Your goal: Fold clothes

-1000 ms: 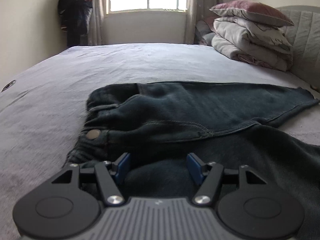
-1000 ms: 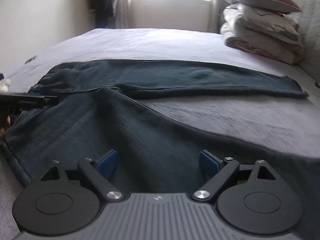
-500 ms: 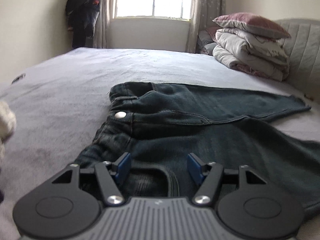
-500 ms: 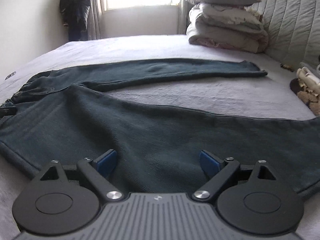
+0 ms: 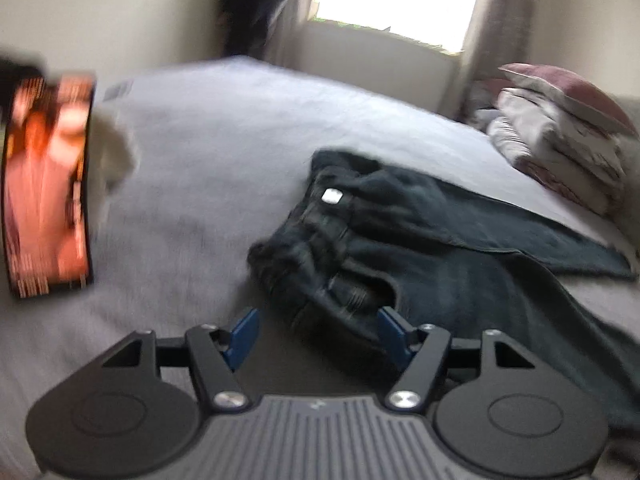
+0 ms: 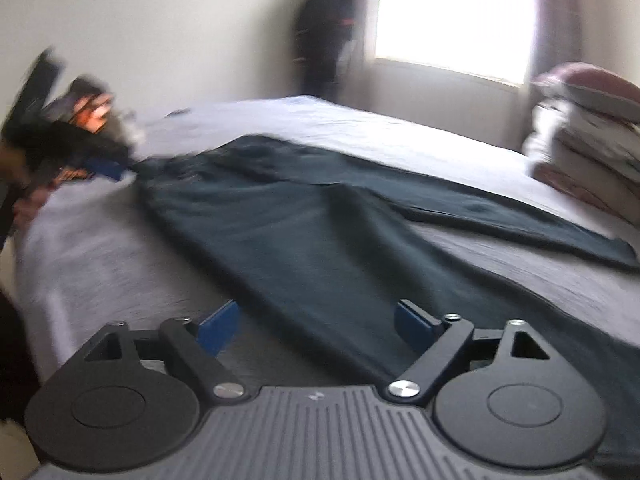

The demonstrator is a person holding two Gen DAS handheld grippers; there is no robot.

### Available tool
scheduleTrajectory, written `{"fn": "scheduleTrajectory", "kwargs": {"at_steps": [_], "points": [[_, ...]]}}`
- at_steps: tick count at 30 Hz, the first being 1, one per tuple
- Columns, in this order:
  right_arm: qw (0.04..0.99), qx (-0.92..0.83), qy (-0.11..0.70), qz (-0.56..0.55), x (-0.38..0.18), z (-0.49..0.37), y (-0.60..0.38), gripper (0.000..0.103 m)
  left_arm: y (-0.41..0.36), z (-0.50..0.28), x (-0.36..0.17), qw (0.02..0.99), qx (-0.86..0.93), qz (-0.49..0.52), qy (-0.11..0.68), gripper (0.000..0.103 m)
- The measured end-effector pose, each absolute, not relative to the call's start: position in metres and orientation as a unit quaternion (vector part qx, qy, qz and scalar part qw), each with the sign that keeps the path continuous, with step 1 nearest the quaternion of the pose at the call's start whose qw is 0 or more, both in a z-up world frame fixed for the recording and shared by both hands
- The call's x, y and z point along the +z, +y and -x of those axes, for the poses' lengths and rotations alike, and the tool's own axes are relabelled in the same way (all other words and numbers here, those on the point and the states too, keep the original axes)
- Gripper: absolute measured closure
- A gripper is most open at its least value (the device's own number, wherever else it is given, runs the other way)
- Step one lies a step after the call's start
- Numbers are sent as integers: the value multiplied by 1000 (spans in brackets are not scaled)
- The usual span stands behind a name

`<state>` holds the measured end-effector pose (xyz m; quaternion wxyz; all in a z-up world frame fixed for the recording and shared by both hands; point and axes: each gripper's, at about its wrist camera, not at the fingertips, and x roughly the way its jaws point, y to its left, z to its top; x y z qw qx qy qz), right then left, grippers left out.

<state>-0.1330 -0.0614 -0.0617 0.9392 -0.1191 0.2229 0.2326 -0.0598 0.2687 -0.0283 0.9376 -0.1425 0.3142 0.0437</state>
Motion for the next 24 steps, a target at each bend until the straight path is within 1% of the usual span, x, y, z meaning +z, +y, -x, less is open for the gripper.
{"fn": "scheduleTrajectory", "kwargs": {"at_steps": [1, 3, 5, 6, 7, 8, 10, 13, 15, 17, 19, 21, 22, 23, 24], "points": [[935, 239, 224, 135, -65, 132, -54, 27, 273, 56, -32, 930, 45, 170, 322, 37], [928, 244, 228, 165, -71, 126, -40, 32, 280, 51, -38, 922, 51, 213, 320, 44], [928, 239, 233, 168, -73, 117, -34, 32, 286, 46, -43, 911, 57, 254, 318, 56], [929, 236, 235, 162, -73, 113, -33, 36, 286, 44, -44, 910, 64, 262, 316, 62], [931, 231, 238, 152, -71, 109, -34, 49, 285, 44, -44, 910, 72, 264, 311, 73], [932, 229, 242, 141, -70, 105, -35, 55, 283, 43, -44, 911, 81, 266, 306, 79], [933, 235, 246, 119, -68, 100, -38, 83, 280, 43, -43, 912, 97, 268, 296, 86], [932, 246, 242, 109, -62, 103, -35, 92, 267, 53, -28, 929, 115, 233, 262, 87], [930, 253, 247, 101, -60, 105, -34, 92, 261, 57, -24, 937, 125, 208, 250, 88], [925, 258, 258, 103, -64, 103, -32, 92, 259, 51, -33, 932, 131, 195, 275, 87], [923, 258, 264, 111, -71, 100, -30, 87, 257, 47, -44, 930, 131, 180, 293, 86], [922, 259, 270, 95, -68, 97, -32, 84, 253, 48, -46, 934, 131, 160, 291, 83], [921, 261, 276, 83, -64, 96, -34, 79, 250, 49, -44, 937, 132, 151, 285, 77], [920, 267, 281, 67, -60, 95, -38, 76, 248, 51, -42, 940, 134, 143, 279, 67], [919, 272, 283, 50, -55, 94, -42, 71, 247, 56, -39, 943, 140, 139, 269, 63]]}}
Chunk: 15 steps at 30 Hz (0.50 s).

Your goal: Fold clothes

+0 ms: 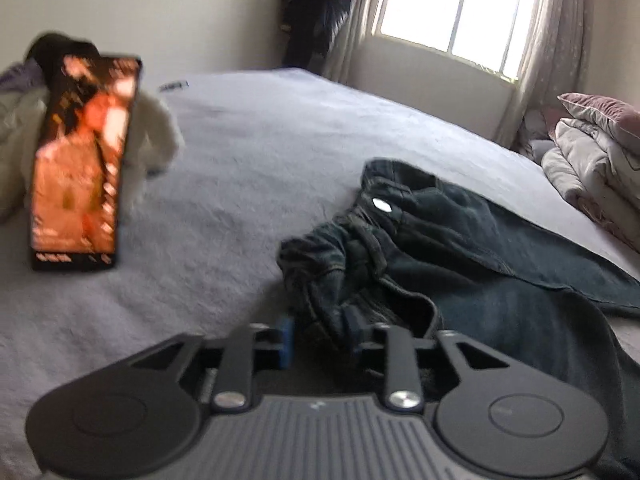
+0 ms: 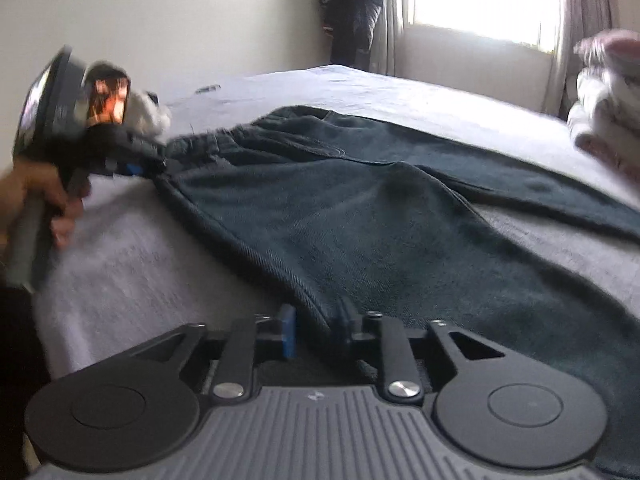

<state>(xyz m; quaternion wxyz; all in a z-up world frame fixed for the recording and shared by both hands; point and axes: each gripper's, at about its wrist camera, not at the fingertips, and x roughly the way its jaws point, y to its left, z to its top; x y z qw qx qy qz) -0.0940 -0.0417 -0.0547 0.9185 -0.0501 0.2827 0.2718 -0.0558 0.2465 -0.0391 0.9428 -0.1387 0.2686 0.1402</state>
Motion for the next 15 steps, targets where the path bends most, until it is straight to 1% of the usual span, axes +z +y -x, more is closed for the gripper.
{"fn": "scheduleTrajectory", "kwargs": {"at_steps": [1, 4, 6, 8, 11, 15], "points": [[920, 277, 277, 32, -49, 94, -47, 67, 245, 60, -36, 945, 146, 135, 258, 59], [930, 272, 245, -13, -33, 96, -65, 59, 237, 70, -20, 961, 161, 99, 204, 58], [943, 234, 236, -20, -30, 90, -75, 59, 230, 72, -13, 971, 152, 68, 169, 54], [951, 190, 242, -23, -31, 77, -84, 59, 217, 69, -10, 979, 129, 45, 155, 47], [953, 147, 261, -37, -37, 54, -92, 59, 195, 55, -12, 984, 67, 30, 160, 47], [949, 139, 279, -34, -39, 42, -88, 59, 161, 34, -17, 986, -2, -3, 168, 47]]}}
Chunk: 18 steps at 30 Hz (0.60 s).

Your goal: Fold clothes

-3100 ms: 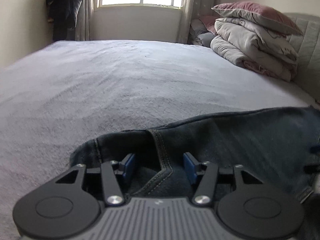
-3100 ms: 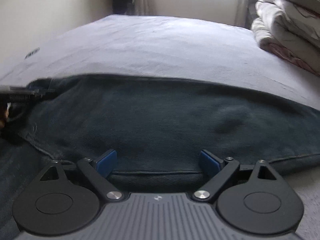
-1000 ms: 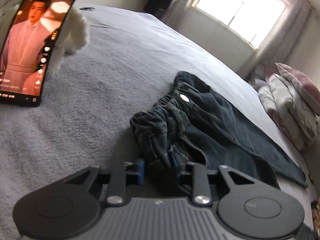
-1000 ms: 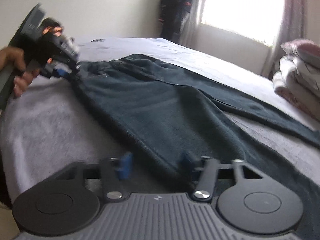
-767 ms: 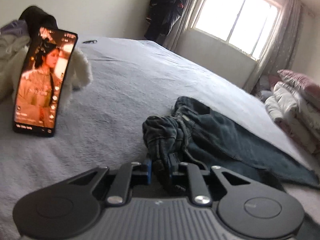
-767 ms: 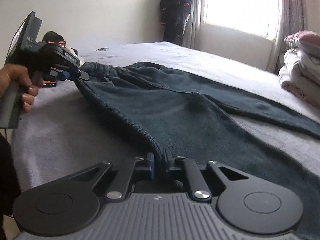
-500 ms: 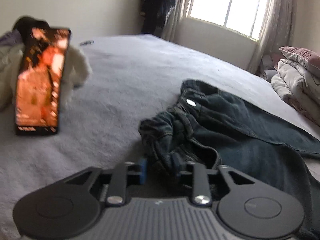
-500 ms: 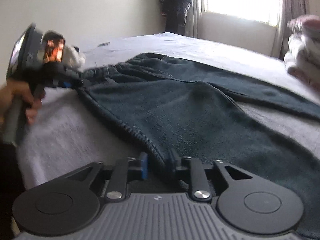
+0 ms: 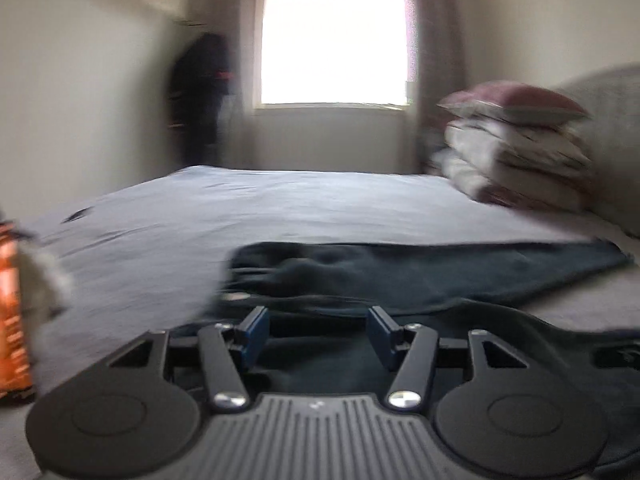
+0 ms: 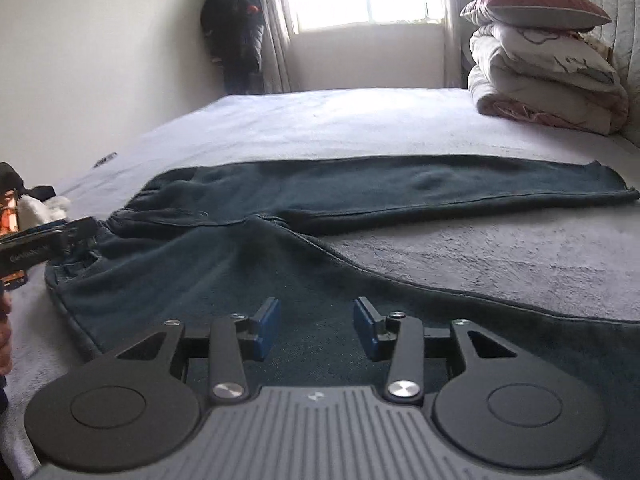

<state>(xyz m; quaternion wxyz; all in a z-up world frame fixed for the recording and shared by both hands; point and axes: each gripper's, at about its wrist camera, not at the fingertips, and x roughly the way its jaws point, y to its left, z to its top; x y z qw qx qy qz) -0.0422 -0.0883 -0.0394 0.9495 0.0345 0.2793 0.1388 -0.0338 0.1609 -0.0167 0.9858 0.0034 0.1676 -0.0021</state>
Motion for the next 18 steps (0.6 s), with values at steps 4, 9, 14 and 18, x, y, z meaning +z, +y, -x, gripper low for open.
{"fn": "scheduleTrajectory", "kwargs": {"at_steps": [4, 9, 14, 18], "points": [[943, 164, 288, -24, -37, 40, -78, 72, 131, 11, -21, 981, -75, -24, 176, 47], [930, 186, 316, -33, -41, 25, -61, 84, 103, -15, -33, 966, -145, -56, 206, 47], [926, 159, 341, 3, -50, -3, -40, 84, 102, -34, -57, 947, -153, -49, 280, 47], [930, 137, 340, 7, -51, -31, -37, 84, 106, -35, -59, 945, -157, -35, 285, 47]]}}
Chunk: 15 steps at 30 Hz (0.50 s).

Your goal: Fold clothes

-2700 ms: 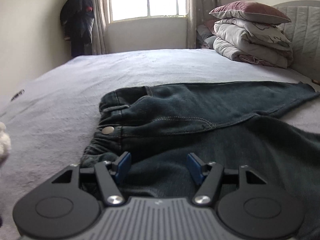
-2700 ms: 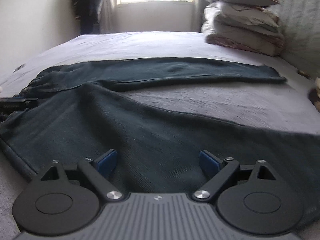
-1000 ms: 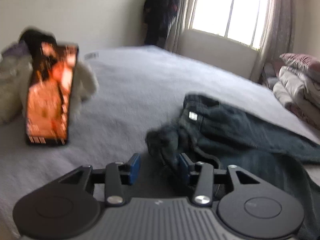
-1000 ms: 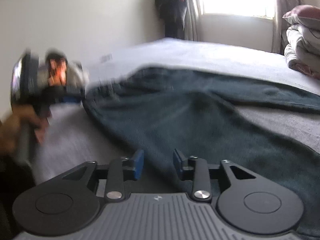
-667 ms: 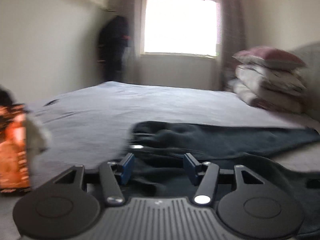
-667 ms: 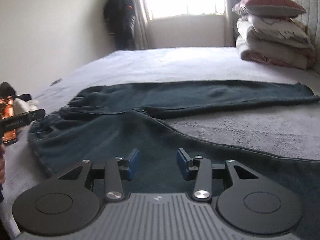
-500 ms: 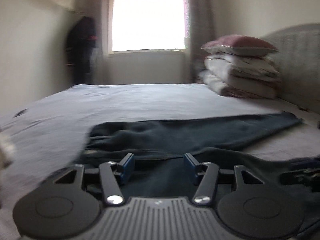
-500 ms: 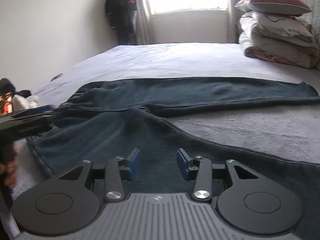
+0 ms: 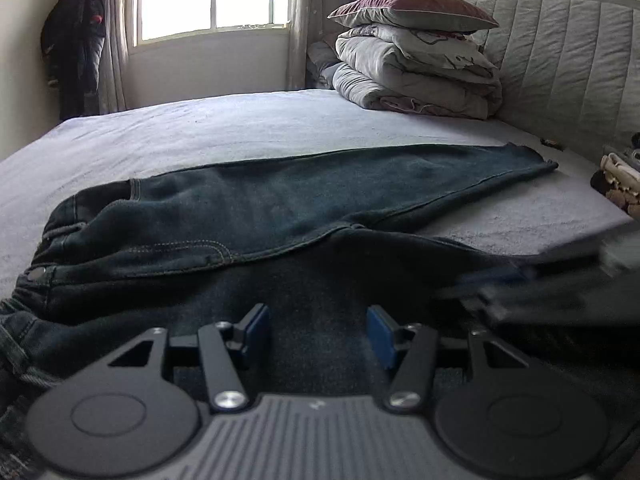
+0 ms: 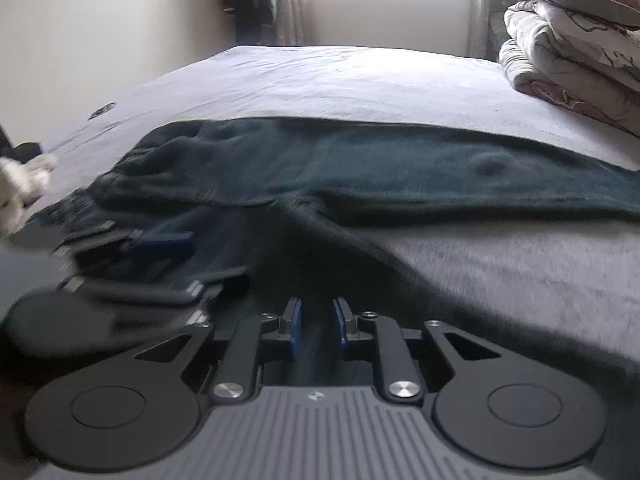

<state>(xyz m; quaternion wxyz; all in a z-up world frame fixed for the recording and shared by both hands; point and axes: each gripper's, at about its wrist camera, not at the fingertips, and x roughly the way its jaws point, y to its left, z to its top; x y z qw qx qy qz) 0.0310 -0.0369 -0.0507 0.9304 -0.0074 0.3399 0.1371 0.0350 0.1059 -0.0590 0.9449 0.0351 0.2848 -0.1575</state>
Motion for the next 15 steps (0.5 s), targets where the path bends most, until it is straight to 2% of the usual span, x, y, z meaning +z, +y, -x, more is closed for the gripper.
{"fn": "scheduleTrajectory", "kwargs": {"at_steps": [6, 8, 10, 12, 15], "points": [[933, 120, 338, -4, -50, -60, -38, 88, 103, -37, -57, 944, -155, -44, 289, 47], [932, 121, 341, -9, -45, -51, -42, 84, 102, -39, -52, 942, -158, -48, 291, 47], [932, 122, 341, -9, -42, -38, -49, 70, 102, -37, -46, 941, -170, -48, 290, 47], [934, 119, 337, 1, -42, -23, -59, 64, 100, -33, -40, 942, -187, -48, 275, 47], [936, 107, 336, 20, -47, -1, -82, 58, 94, -31, -43, 937, -210, -57, 275, 43]]}}
